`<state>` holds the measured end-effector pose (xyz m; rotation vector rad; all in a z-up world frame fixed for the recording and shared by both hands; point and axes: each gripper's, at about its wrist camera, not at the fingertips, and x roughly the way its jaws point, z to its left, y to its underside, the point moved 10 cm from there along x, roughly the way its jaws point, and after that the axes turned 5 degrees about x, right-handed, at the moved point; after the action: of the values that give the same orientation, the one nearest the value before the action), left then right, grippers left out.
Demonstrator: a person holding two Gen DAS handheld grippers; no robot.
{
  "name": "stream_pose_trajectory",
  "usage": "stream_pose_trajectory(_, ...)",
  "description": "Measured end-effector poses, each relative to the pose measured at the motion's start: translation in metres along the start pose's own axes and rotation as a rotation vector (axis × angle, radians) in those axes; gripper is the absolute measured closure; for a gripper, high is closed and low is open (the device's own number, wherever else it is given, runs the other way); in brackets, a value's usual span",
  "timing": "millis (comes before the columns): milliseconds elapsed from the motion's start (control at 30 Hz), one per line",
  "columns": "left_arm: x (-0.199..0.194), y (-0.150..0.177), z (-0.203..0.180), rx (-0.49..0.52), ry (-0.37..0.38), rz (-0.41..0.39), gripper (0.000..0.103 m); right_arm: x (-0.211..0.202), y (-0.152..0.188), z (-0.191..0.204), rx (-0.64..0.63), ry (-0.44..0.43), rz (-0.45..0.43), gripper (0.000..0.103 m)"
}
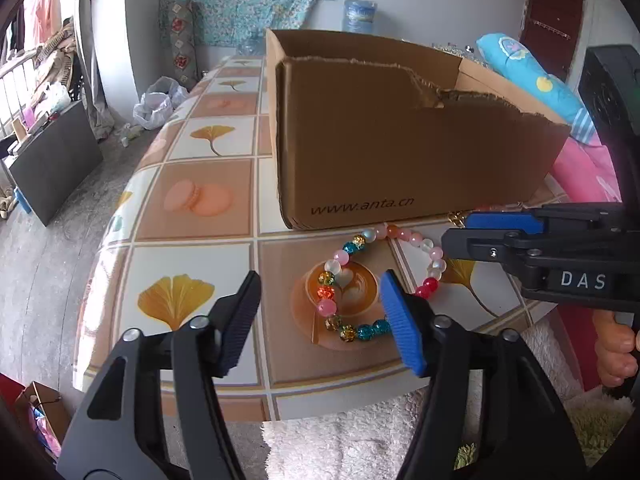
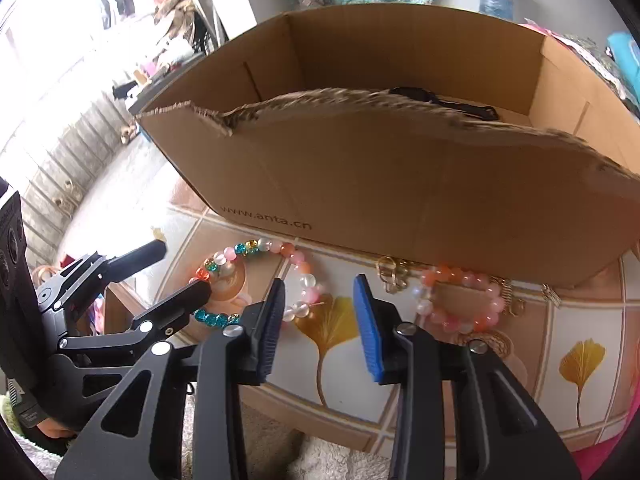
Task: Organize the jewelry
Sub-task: 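Grasp the multicolour beaded bracelet with the left gripper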
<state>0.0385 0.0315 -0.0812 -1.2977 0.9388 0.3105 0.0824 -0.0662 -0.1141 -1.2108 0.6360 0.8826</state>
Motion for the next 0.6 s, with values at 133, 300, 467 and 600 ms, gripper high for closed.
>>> stream_pose_trajectory(133, 0.014, 0.0, 0.003, 0.009, 0.004, 0.029, 0.065, 0.008, -0.001, 0.003, -0.028, 0.018, 0.021, 0.077)
stream_pose_trajectory(300, 0.02, 0.0, 0.004, 0.037, 0.0, 0.04, 0.068, 0.017, -0.003, 0.007, -0.057, 0.036, 0.037, 0.081)
stream_pose_trajectory(467, 0.027, -0.004, 0.005, 0.069, -0.029, 0.045, 0.076, 0.024, -0.003, 0.01, -0.073, 0.047, 0.043, 0.085)
stream_pose_trajectory(600, 0.028, -0.005, 0.005, 0.078, -0.04, 0.043, 0.082, 0.026, -0.005, 0.014, -0.095, 0.06, 0.035, 0.089)
